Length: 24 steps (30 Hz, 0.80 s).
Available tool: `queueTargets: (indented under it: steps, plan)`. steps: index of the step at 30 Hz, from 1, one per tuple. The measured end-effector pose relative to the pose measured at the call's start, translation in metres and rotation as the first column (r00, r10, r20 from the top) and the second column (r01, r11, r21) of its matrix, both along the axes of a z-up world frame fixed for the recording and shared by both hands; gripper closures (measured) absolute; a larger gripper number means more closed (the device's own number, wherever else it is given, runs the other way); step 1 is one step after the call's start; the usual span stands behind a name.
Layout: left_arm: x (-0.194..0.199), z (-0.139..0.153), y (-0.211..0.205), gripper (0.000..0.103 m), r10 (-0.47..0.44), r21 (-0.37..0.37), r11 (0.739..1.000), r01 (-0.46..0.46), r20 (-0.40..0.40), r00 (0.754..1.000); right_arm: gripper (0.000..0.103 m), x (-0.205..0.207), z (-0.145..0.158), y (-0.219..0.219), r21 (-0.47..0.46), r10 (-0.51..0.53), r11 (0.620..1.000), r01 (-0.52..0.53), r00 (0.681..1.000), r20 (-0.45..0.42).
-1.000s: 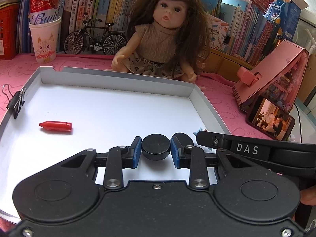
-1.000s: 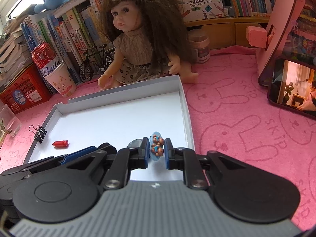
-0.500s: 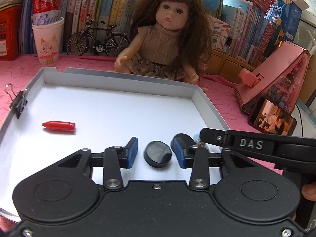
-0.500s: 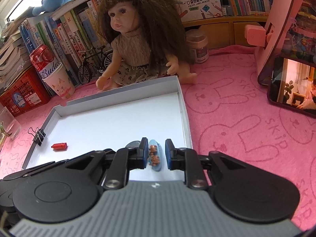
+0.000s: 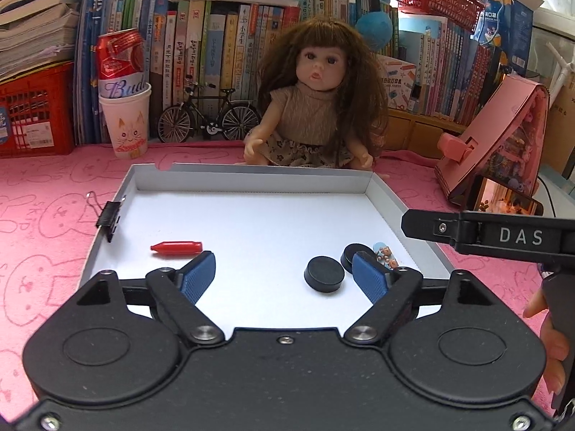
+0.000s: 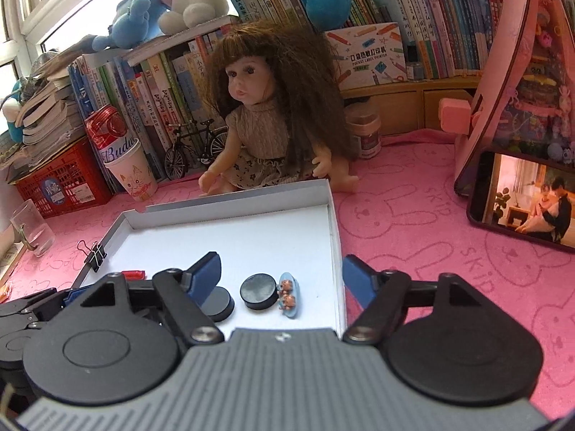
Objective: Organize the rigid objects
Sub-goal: 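Open both tools to release the lid and toy beside the black disc, then withdraw both tools from the tray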
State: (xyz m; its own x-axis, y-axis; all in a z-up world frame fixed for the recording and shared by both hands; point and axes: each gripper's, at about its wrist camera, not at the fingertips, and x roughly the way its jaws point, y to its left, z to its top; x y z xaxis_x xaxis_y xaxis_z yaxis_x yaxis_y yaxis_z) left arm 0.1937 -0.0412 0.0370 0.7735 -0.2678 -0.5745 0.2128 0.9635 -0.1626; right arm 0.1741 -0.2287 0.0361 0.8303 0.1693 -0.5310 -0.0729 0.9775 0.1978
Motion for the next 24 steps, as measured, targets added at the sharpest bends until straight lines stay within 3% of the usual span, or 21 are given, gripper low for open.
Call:
queueTargets:
  steps: [18, 24]
  plan:
    - [-0.07, 0.016, 0.027, 0.014, -0.044, 0.036, 0.998, 0.041, 0.065, 0.997, 0.011, -0.065, 0.006, 0.016, -0.057, 0.099, 0.994, -0.094, 0.991, 0.086]
    - [-0.09, 0.016, 0.044, 0.013, -0.029, 0.02, 0.999, 0.028, 0.073, 0.997, 0.006, -0.086, 0.0, 0.021, -0.12, 0.13, 0.986, -0.117, 0.986, 0.107]
